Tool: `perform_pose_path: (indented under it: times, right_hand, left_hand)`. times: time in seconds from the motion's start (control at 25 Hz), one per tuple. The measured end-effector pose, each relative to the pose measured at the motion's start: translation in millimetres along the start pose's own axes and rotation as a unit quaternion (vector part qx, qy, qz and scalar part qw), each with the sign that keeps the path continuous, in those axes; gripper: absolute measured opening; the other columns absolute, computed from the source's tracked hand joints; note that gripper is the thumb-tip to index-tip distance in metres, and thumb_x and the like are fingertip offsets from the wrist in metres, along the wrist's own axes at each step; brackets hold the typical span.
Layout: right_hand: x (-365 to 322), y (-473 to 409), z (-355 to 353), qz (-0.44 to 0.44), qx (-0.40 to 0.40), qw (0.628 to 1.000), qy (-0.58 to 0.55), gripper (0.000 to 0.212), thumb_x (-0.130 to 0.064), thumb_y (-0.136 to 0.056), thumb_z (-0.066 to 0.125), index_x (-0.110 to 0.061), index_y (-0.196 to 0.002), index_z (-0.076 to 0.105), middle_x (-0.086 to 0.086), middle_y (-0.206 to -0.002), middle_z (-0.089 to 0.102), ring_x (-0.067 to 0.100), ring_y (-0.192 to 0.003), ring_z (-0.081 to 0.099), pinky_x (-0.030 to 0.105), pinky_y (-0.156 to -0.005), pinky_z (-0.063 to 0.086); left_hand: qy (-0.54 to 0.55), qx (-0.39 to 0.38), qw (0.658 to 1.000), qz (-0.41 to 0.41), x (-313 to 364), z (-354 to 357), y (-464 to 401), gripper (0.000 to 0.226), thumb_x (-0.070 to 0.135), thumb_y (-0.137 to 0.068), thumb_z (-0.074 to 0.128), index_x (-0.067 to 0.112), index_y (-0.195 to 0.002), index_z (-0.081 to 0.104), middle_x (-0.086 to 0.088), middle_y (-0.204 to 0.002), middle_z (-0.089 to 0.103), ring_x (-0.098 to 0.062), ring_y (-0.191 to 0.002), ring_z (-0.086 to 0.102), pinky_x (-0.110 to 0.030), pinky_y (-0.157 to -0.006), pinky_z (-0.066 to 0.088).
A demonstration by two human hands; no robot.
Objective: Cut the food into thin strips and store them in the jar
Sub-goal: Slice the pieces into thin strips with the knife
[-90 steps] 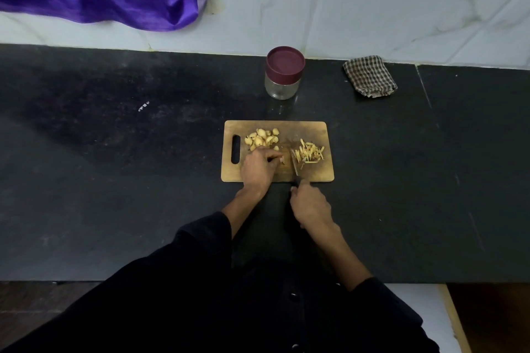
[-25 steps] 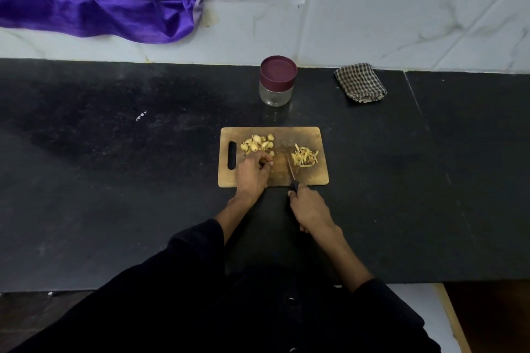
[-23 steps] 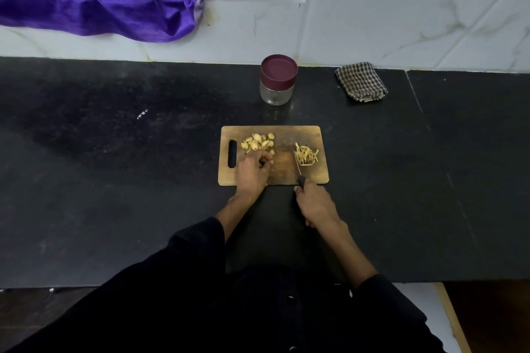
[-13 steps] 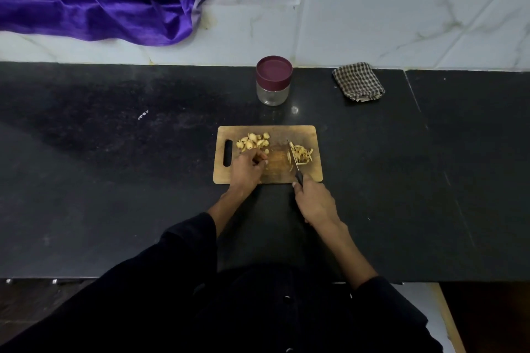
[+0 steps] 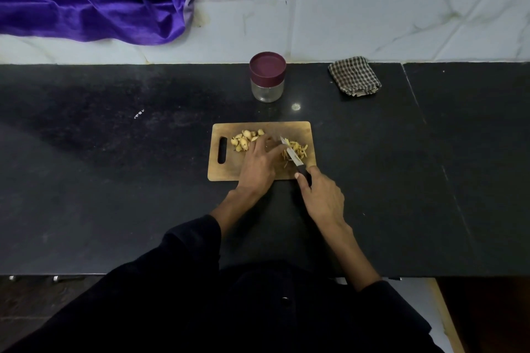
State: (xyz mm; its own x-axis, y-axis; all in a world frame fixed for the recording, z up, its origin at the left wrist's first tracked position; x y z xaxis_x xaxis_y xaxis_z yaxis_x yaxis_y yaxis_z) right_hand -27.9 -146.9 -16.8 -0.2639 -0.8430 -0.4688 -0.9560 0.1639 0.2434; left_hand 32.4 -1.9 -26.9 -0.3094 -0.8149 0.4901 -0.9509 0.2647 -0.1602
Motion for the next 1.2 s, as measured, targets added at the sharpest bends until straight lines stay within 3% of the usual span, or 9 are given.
perform_pose_path:
  times: [0.16, 0.28, 0.44, 0.52, 0.6, 0.72, 0.88, 1.04, 1.2]
  right_hand:
    - [-5, 5, -2, -0.012, 0.006, 1.0, 0.01, 0.031, -0.043, -0.102, 0.047, -0.02, -0.122, 0.052, 0.002, -0.106, 0.064, 0.021, -0.096, 0.064, 0.041, -0.079, 0.053]
    - [-7, 6, -2, -0.01, 0.003, 1.0, -0.003, 0.031, -0.043, -0.101, 0.047, -0.021, -0.123, 0.052, -0.001, -0.1, 0.061, 0.02, -0.095, 0.063, 0.04, -0.079, 0.053]
    - [-4, 3, -3, 0.017, -0.002, 0.999, -0.027, 0.033, -0.042, -0.103, 0.043, -0.019, -0.122, 0.055, 0.0, -0.097, 0.063, 0.02, -0.09, 0.064, 0.04, -0.076, 0.053]
    - [-1, 2, 0, 0.032, -0.007, 0.998, -0.06, 0.033, -0.041, -0.105, 0.038, -0.017, -0.118, 0.057, 0.005, -0.094, 0.066, 0.023, -0.088, 0.065, 0.045, -0.077, 0.053]
    - [2, 2, 3, 0.042, -0.018, 0.991, -0.127, 0.035, -0.039, -0.106, 0.033, -0.017, -0.111, 0.06, 0.006, -0.084, 0.067, 0.023, -0.08, 0.065, 0.049, -0.077, 0.054]
    - [-1, 3, 8, 0.042, -0.036, 0.984, -0.167, 0.032, -0.037, -0.107, 0.032, -0.022, -0.107, 0.06, 0.003, -0.073, 0.064, 0.018, -0.068, 0.062, 0.05, -0.072, 0.056]
    - [-11, 4, 10, 0.031, -0.05, 0.987, -0.152, 0.029, -0.037, -0.106, 0.032, -0.025, -0.107, 0.059, 0.001, -0.073, 0.063, 0.016, -0.067, 0.061, 0.048, -0.072, 0.056]
    - [-10, 2, 8, 0.031, -0.055, 0.987, -0.15, 0.025, -0.037, -0.106, 0.033, -0.027, -0.107, 0.056, 0.002, -0.075, 0.063, 0.015, -0.068, 0.061, 0.047, -0.072, 0.056]
    - [-7, 2, 8, 0.047, -0.054, 0.986, -0.153, 0.026, -0.037, -0.106, 0.034, -0.025, -0.103, 0.057, 0.003, -0.075, 0.063, 0.015, -0.07, 0.062, 0.048, -0.073, 0.056]
  left_hand:
    - [-0.086, -0.069, 0.994, 0.003, 1, -1, -16, 0.056, 0.001, -0.086, 0.057, 0.026, -0.135, 0.05, -0.012, -0.147, 0.027, -0.03, -0.13, 0.031, -0.045, -0.108, 0.034]
    - [-0.084, -0.11, 0.99, 0.003, -4, -1, -25, 0.062, 0.002, -0.085, 0.059, 0.027, -0.14, 0.042, -0.01, -0.149, 0.023, -0.03, -0.133, 0.029, -0.045, -0.109, 0.034]
    - [0.027, -0.02, 0.998, -0.049, -24, -6, -16, 0.06, -0.007, -0.079, 0.056, 0.022, -0.131, 0.052, -0.008, -0.136, 0.04, -0.024, -0.123, 0.042, -0.043, -0.102, 0.043]
    - [0.117, 0.039, 0.987, -0.099, -41, -10, -7, 0.05, -0.011, -0.081, 0.052, 0.013, -0.124, 0.059, -0.007, -0.128, 0.049, -0.021, -0.116, 0.049, -0.032, -0.101, 0.044]
    - [0.147, 0.056, 0.979, -0.129, -52, -14, 1, 0.038, -0.007, -0.086, 0.053, 0.008, -0.12, 0.062, -0.007, -0.123, 0.055, -0.019, -0.111, 0.055, -0.02, -0.097, 0.042]
    - [0.141, 0.041, 0.982, -0.122, -56, -16, 3, 0.03, 0.003, -0.089, 0.058, 0.008, -0.119, 0.063, -0.007, -0.118, 0.058, -0.017, -0.103, 0.058, -0.016, -0.089, 0.042]
    - [0.09, 0.01, 0.989, -0.114, -50, -10, -10, 0.027, 0.018, -0.093, 0.058, 0.014, -0.119, 0.066, -0.006, -0.117, 0.055, -0.019, -0.102, 0.055, -0.026, -0.086, 0.047]
    - [0.029, -0.018, 0.994, -0.105, -47, -7, -18, 0.023, 0.02, -0.093, 0.057, 0.016, -0.113, 0.068, -0.005, -0.119, 0.052, -0.02, -0.099, 0.055, -0.024, -0.079, 0.044]
    - [0.005, -0.03, 0.994, -0.108, -51, -1, -21, 0.023, 0.022, -0.091, 0.06, 0.017, -0.112, 0.067, -0.005, -0.12, 0.051, -0.021, -0.1, 0.056, -0.038, -0.089, 0.05]
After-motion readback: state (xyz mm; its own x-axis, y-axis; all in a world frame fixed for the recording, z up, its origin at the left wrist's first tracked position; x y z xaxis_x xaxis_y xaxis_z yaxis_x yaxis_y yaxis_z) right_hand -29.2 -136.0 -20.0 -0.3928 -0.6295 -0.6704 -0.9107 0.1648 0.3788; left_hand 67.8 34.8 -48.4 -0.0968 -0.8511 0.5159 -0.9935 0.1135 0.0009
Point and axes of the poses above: each hand's wrist, its own y-axis away from the middle knuckle, its own z-axis out of the palm, x = y × z, the point moved 3 cm from there along -y, towards the middle knuckle
